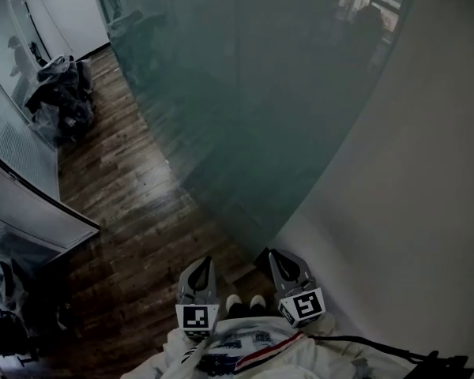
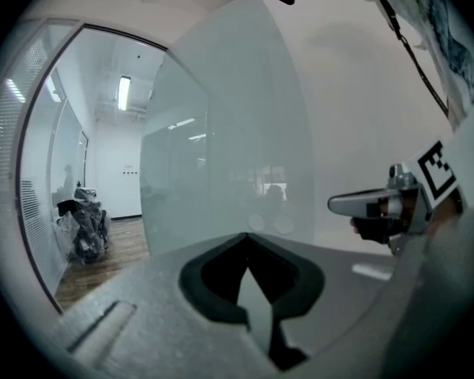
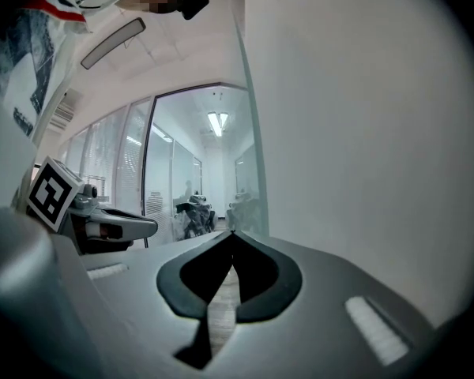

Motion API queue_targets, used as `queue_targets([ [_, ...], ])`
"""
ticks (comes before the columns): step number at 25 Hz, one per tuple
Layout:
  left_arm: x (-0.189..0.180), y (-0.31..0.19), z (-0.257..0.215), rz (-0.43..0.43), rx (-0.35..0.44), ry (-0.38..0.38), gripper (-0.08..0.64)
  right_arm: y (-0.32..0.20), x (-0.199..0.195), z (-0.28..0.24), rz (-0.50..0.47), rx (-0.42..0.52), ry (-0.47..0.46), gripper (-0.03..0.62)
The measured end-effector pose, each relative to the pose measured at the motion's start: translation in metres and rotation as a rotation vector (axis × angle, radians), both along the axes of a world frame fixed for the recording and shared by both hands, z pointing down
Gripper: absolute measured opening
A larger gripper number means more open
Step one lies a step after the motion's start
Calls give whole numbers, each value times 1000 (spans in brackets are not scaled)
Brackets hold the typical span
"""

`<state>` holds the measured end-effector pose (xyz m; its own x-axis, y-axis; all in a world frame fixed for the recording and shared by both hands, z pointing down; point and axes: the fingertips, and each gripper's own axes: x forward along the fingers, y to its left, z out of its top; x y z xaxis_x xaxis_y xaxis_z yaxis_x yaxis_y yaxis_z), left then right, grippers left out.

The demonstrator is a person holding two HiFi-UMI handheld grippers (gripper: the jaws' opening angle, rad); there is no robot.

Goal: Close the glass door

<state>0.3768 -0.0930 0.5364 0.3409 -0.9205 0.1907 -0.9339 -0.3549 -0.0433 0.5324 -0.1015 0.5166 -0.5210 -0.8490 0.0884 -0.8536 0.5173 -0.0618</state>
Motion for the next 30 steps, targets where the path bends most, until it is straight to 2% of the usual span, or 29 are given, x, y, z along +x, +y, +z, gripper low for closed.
queue_targets([
  [5, 3, -7, -3, 47, 8, -9, 2, 2, 5, 3, 43, -9, 2, 8],
  [10, -4, 5, 10, 62, 5, 17, 2, 19, 2, 16, 83, -33, -16, 8],
  [15, 7, 4, 11, 68, -8, 21, 2, 14, 23, 16, 102, -35, -10, 8],
  [18, 18, -3, 8, 48, -14, 17, 2, -2, 42, 23, 106, -72, -5, 8],
  [25, 18, -3, -1, -38, -3, 11, 2, -37, 52, 52, 70, -129, 70, 8],
  [30, 17, -3, -2, -102, 5, -17, 2, -68, 45, 80, -10, -158, 55, 12],
])
